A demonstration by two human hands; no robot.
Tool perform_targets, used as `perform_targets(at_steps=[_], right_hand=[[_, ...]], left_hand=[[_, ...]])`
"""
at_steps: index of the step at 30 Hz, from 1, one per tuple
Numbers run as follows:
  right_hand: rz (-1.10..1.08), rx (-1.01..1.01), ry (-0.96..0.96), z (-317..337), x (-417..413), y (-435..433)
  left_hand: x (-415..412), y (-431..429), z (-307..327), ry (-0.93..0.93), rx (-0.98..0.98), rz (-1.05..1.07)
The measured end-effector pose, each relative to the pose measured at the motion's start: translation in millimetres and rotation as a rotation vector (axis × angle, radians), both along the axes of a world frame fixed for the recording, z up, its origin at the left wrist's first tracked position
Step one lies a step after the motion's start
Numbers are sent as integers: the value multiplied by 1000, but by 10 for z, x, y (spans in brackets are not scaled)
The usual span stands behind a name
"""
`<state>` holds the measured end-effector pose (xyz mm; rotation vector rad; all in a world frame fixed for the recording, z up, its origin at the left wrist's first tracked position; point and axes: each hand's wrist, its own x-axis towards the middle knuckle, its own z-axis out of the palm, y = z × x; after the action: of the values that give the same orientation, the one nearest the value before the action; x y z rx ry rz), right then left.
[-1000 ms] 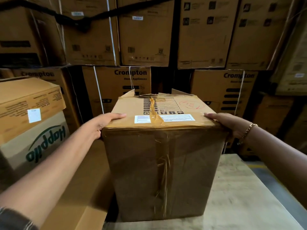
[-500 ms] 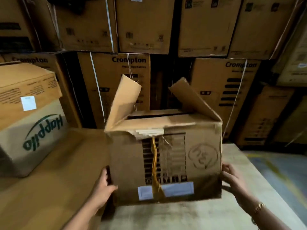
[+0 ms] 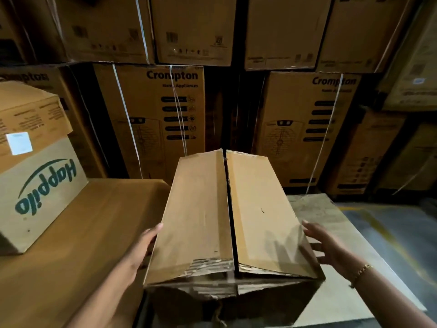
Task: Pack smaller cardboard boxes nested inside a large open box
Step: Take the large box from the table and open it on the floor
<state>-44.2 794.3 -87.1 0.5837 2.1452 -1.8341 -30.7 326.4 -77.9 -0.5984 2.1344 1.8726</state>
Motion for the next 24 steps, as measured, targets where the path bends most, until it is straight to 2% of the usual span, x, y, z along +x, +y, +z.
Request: perform_targets(at_steps=[2, 5, 10, 15, 20, 24], right_hand=[[76, 91, -36, 53, -62, -137], [99, 155, -41, -39, -99, -274], [67, 93, 2, -216, -50, -276], [47, 77, 75, -199, 7, -258], [37, 66, 100, -24, -47, 140], [35, 146, 146, 327, -214, 831]], left_hand=[[-69, 78, -19, -27, -111, -82], [-79, 180, -156, -23, -100, -18], [-85, 187, -187, -67, -116, -1], [7, 271, -131, 15, -84, 8], [-37, 601, -3, 104, -59, -23], [-233, 1248, 200, 174, -68, -64]])
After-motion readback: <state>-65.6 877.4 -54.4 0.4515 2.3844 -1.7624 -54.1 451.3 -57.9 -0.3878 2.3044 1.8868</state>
